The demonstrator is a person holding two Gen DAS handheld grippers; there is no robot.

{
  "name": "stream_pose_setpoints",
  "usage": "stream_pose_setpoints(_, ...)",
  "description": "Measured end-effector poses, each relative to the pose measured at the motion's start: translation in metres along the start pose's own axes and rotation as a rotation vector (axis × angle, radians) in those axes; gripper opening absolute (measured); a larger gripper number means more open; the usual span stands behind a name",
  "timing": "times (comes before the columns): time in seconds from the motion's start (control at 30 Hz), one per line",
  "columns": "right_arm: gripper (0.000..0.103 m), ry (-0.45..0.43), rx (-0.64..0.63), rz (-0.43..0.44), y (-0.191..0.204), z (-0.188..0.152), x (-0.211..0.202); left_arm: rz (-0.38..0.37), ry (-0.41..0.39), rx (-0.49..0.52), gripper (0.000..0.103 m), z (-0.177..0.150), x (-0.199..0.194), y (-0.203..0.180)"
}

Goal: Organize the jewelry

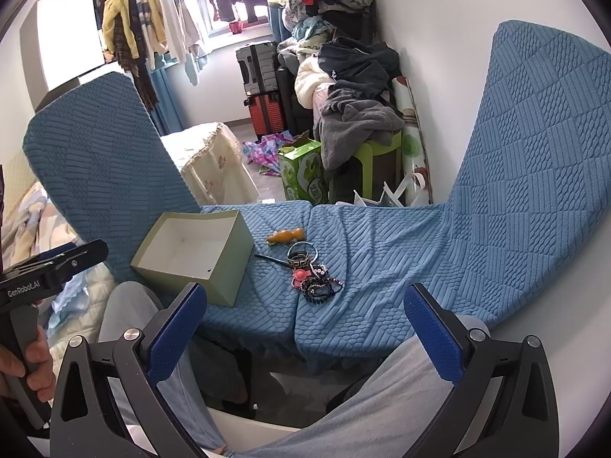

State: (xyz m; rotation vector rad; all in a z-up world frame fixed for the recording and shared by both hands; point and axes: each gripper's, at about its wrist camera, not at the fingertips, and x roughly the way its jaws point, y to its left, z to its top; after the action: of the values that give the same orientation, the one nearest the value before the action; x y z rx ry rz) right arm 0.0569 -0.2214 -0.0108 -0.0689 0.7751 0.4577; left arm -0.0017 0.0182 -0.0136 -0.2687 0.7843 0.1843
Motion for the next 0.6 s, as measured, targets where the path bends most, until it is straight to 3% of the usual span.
stream_pose_setpoints(0.6, 0.103, -0.016, 0.033, 0.014, -0.003, -0.015, 0.025, -0.012, 0.020, 0.044, 0.103, -0.001, 0.031, -0.027)
